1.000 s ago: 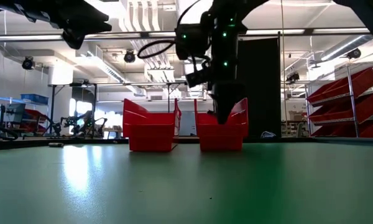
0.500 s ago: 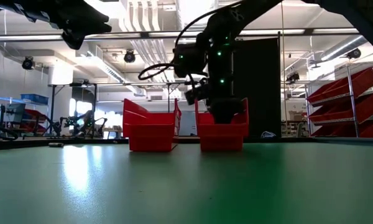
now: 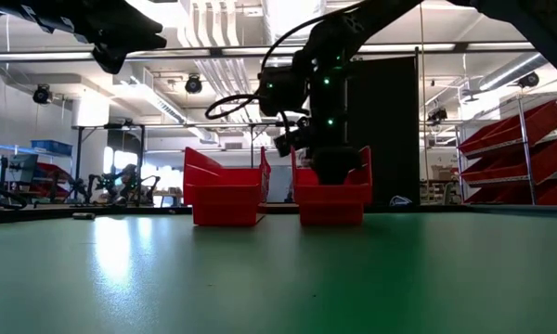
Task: Sort batteries
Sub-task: Put the silver battery into the right red bin
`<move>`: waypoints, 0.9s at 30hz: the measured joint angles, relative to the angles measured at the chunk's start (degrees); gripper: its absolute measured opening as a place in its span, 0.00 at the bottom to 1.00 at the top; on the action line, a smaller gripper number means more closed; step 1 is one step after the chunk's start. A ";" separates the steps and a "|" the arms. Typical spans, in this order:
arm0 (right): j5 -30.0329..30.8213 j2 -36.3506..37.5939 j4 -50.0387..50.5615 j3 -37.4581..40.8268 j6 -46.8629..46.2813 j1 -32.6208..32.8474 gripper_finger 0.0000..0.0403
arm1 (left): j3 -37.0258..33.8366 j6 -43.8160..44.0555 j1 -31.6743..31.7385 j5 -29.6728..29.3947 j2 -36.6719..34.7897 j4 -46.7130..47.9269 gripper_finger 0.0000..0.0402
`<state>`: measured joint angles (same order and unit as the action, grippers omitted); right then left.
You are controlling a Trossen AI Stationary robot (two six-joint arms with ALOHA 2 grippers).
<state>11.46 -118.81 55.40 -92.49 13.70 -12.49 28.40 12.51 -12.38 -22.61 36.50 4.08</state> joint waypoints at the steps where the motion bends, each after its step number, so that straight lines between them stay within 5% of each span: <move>1: 0.05 0.32 0.13 0.05 -0.01 0.15 0.07 | 0.00 0.00 0.00 0.00 0.02 0.01 0.28; 9: 0.05 4.48 1.00 0.07 -1.07 0.33 0.07 | 0.00 -0.44 0.00 0.00 -0.01 0.39 0.28; 27: -2.92 1.58 -1.55 0.66 -1.62 -0.70 0.11 | -0.02 -1.03 0.00 -0.39 0.17 0.23 0.28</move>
<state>8.54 -117.23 53.84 -91.83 12.08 -13.19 28.38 11.49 -12.38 -23.00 36.67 4.32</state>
